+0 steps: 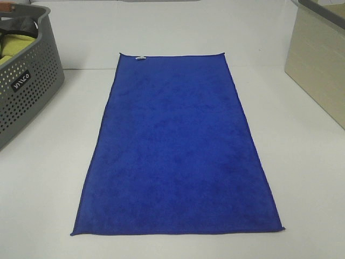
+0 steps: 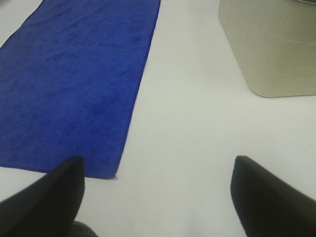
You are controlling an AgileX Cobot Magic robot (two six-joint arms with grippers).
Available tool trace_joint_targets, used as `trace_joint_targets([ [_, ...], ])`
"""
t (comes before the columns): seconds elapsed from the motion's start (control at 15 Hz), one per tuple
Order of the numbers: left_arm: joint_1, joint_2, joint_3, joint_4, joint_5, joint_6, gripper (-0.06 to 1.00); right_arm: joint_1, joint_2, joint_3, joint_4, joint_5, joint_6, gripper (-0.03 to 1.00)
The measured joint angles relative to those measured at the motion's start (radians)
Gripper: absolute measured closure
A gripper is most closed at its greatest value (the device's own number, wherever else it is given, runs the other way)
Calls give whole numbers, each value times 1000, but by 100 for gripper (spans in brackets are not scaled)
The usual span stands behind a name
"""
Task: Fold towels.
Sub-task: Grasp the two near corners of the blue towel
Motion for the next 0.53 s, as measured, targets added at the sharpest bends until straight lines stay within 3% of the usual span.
trace_joint_targets([
  [0.53,0,0,0,-15,-1,0,43,0,0,0,0,0,0,20],
])
